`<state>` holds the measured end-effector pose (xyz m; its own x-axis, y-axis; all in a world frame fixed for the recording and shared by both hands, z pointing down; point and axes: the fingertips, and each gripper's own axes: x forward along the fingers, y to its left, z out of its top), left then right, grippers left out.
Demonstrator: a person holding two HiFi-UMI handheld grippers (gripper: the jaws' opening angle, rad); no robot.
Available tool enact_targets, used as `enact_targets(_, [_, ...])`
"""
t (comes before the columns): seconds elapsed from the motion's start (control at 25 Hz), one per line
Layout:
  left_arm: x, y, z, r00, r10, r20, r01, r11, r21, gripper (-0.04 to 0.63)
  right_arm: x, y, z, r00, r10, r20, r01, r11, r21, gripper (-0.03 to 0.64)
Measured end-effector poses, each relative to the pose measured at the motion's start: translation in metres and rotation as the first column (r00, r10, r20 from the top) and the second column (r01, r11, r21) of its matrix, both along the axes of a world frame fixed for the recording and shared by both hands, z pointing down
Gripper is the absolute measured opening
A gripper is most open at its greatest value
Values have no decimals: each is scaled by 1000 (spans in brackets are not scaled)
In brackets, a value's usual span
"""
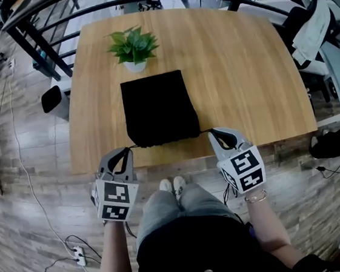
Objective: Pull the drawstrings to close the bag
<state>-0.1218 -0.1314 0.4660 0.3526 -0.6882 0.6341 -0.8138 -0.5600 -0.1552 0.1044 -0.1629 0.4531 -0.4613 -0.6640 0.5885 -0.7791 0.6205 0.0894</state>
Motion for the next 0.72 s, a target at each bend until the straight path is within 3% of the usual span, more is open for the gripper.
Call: enact_targets(0.72, [-20, -24, -54, 993, -86, -75, 95, 988, 121, 18, 23, -22, -52, 986, 99, 133, -107, 993, 52, 0])
